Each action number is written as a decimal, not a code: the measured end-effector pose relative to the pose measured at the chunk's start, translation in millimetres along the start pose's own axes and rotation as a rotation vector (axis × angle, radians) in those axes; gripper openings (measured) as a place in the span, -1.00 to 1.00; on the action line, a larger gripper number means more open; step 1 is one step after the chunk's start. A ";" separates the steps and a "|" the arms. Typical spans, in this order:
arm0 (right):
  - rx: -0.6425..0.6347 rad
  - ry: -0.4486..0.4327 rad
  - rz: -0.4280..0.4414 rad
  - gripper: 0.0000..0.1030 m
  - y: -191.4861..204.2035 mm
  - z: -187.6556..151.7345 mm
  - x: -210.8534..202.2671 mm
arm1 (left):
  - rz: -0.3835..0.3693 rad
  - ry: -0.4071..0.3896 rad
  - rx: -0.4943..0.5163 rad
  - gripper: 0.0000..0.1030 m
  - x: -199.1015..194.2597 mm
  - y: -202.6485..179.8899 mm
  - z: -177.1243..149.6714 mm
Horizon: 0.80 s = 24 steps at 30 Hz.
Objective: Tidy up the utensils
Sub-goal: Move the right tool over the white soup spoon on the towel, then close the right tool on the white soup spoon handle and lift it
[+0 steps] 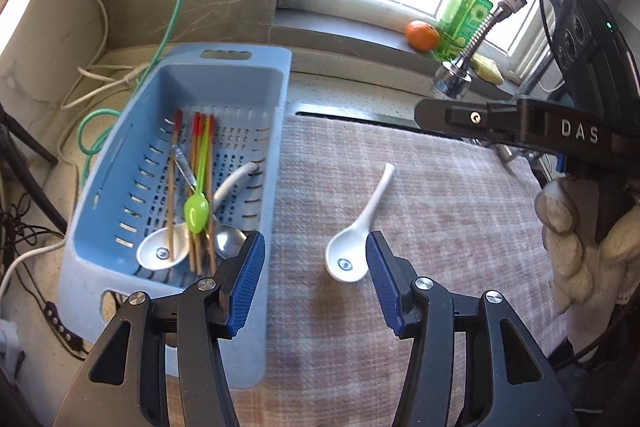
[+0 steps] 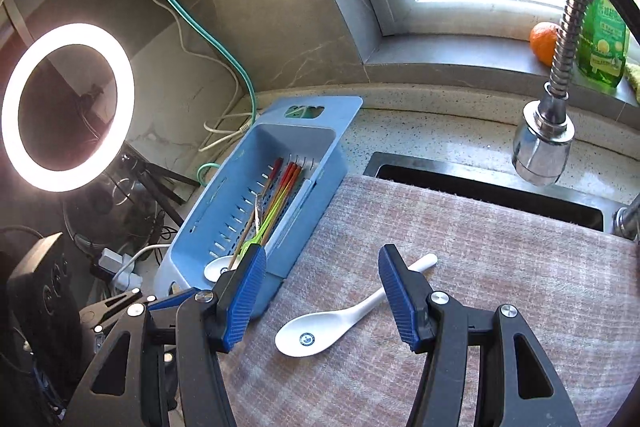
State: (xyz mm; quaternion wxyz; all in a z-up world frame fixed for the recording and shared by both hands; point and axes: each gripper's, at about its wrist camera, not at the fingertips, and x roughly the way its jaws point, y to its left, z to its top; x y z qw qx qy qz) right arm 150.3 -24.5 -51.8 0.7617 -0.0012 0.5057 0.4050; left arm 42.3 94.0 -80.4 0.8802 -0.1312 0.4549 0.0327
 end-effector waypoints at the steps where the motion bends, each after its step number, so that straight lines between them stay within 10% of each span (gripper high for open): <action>1: 0.016 0.014 0.006 0.06 -5.6 -1.2 1.5 | -0.004 0.015 0.014 0.00 3.7 -5.7 -3.2; 24: 0.335 0.246 0.072 -0.25 -84.8 -24.5 82.8 | 0.005 0.185 0.179 0.00 69.7 -37.2 -13.0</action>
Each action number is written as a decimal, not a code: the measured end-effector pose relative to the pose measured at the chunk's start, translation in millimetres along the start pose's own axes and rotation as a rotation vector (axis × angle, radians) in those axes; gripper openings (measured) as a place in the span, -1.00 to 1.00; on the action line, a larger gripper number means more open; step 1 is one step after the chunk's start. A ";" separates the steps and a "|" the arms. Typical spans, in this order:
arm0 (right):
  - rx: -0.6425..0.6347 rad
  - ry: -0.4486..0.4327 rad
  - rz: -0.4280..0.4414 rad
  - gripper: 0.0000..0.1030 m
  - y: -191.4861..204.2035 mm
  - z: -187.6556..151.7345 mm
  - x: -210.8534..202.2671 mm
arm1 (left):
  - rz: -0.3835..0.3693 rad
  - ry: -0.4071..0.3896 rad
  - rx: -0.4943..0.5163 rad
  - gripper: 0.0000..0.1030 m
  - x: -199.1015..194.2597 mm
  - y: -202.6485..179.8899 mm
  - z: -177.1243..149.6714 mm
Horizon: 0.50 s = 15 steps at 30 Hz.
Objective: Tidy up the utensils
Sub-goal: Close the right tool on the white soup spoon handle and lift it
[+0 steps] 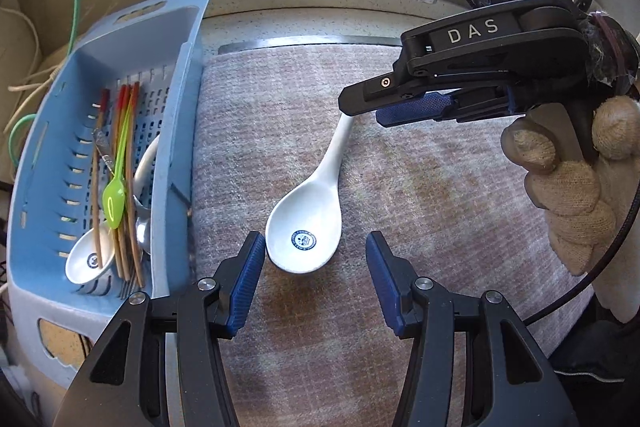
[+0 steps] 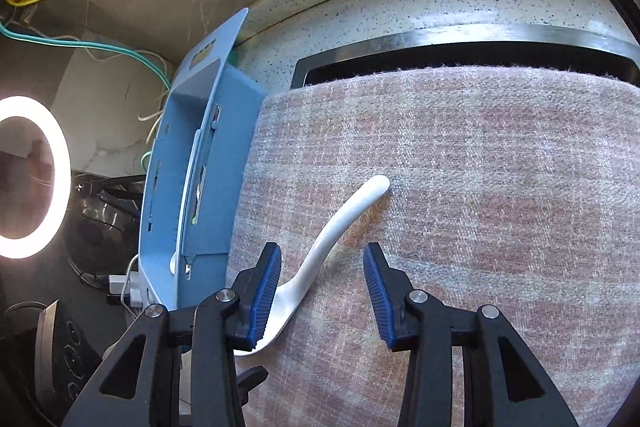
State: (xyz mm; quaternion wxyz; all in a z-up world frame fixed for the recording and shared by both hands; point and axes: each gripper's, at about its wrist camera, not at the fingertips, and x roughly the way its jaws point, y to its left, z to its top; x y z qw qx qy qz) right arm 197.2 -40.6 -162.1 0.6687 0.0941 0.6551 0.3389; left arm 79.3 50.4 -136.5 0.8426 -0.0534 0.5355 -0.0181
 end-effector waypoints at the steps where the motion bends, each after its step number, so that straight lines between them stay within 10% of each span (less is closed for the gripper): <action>1: -0.001 0.002 0.003 -0.25 0.2 1.0 2.4 | -0.001 0.005 0.004 0.00 2.0 0.1 0.9; 15: -0.015 0.027 -0.016 -0.67 2.3 9.4 21.6 | 0.013 0.036 0.062 -0.01 17.3 -7.4 15.9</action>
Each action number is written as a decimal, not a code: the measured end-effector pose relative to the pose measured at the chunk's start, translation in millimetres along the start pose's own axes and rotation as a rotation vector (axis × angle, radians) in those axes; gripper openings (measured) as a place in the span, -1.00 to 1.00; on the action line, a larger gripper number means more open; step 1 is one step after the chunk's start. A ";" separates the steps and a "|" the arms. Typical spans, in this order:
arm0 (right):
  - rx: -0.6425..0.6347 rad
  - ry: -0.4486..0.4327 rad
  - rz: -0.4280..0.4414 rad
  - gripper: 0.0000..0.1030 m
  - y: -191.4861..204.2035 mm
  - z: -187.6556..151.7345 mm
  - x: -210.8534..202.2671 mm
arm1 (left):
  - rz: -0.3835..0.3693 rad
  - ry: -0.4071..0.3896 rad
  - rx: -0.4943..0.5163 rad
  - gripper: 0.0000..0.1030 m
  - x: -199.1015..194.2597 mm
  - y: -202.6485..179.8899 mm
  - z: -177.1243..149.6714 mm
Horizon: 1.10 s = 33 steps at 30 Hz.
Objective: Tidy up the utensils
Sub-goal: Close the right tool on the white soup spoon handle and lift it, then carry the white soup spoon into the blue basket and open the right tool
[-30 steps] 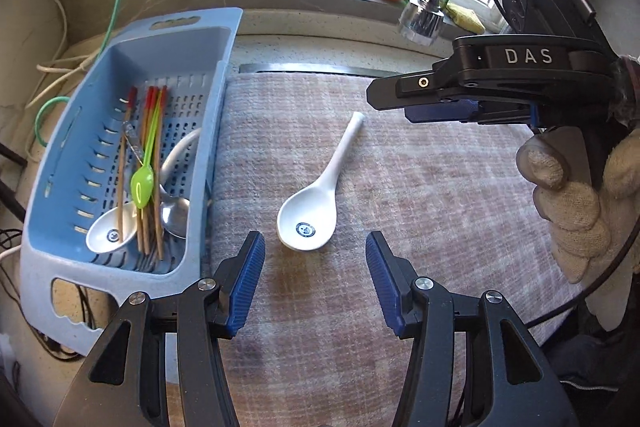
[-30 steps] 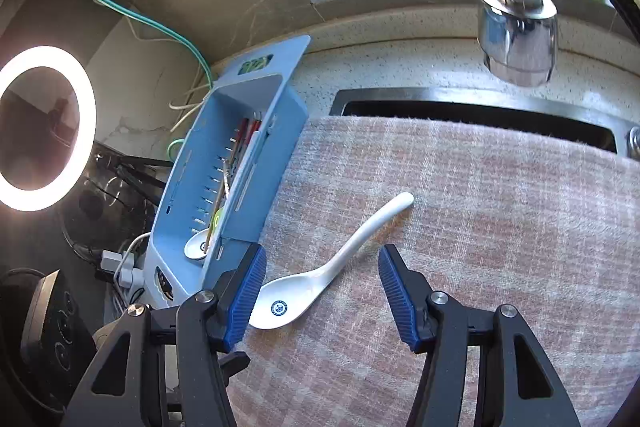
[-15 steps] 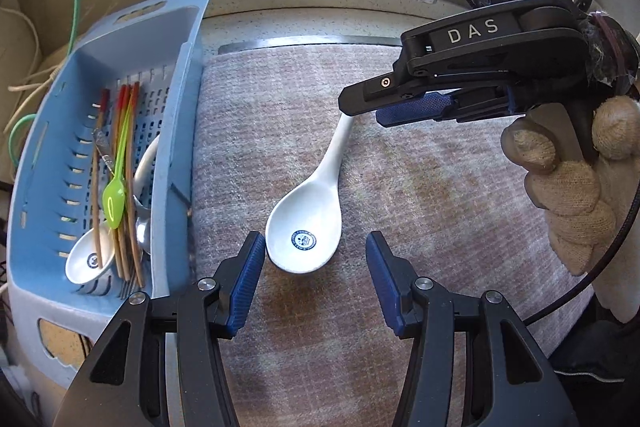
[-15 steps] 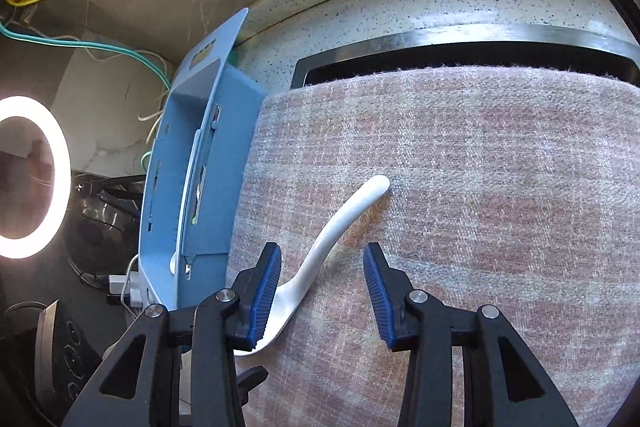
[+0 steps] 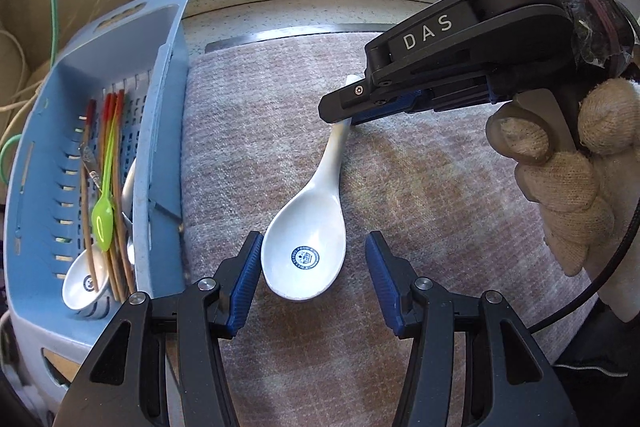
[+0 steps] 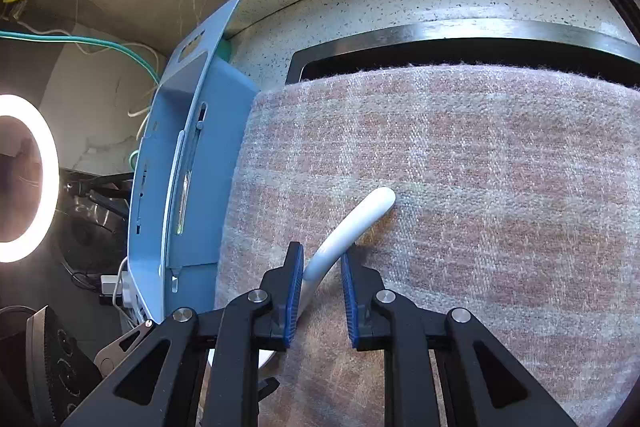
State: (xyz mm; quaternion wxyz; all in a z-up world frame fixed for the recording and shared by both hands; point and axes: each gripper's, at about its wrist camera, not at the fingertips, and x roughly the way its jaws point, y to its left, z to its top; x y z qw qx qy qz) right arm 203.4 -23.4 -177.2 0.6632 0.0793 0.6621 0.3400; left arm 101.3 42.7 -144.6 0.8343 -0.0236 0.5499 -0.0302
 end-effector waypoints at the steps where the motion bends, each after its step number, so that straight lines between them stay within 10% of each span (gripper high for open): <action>1: -0.004 0.001 0.000 -0.67 -0.9 0.6 -1.3 | 0.002 0.003 0.007 -0.01 1.8 -1.7 1.5; 33: -0.056 -0.046 0.043 -0.76 30.2 3.7 -40.0 | -0.061 -0.099 -0.094 -0.25 -13.6 11.4 0.0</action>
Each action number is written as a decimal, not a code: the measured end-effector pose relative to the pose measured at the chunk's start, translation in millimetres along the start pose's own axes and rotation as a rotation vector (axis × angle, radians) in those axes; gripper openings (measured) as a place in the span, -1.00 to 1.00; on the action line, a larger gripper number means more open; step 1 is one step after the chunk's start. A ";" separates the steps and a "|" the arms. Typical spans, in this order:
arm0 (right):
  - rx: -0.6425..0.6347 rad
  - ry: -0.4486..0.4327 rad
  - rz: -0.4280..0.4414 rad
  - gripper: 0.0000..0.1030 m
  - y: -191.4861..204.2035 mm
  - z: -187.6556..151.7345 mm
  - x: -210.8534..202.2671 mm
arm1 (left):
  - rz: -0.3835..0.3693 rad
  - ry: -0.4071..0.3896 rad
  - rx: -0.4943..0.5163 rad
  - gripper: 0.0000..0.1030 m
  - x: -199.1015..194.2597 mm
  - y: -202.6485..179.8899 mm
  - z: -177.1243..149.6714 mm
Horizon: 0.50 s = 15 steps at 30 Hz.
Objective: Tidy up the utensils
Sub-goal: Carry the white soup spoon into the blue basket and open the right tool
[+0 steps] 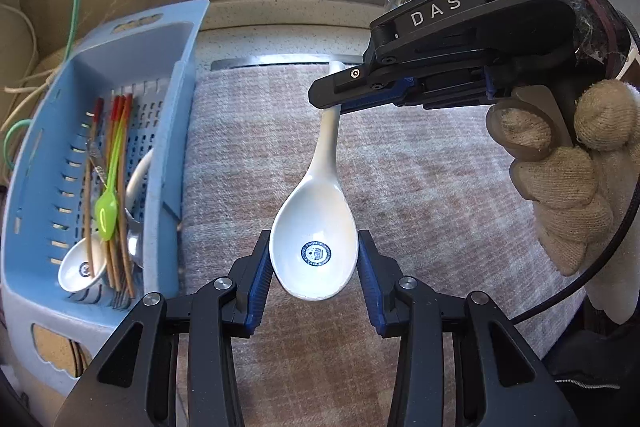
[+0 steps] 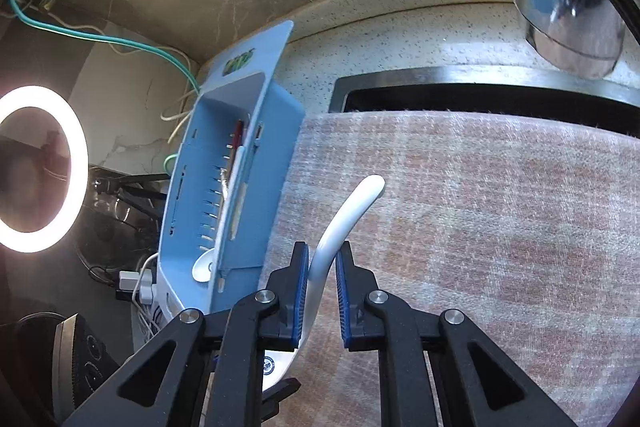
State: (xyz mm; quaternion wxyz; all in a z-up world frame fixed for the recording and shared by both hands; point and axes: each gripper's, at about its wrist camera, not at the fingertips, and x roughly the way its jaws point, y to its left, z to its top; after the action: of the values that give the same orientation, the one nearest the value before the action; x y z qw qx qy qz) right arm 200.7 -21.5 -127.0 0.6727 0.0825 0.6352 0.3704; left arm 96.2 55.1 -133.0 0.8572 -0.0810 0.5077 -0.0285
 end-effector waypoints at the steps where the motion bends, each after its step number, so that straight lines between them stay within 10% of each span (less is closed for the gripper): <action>1: -0.008 -0.002 0.008 -0.77 6.5 1.7 -1.4 | 0.003 -0.011 -0.005 -0.25 -6.5 4.2 -1.0; 15: -0.117 -0.022 0.060 -0.78 83.9 30.4 23.4 | 0.060 -0.093 -0.040 -0.25 -53.1 68.4 3.8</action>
State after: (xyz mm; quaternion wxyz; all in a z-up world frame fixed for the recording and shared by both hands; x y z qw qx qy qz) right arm 193.6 63.3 -91.3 0.6718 0.0663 0.6023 0.4261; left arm 71.7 129.8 -96.7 0.8787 -0.0840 0.4698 0.0113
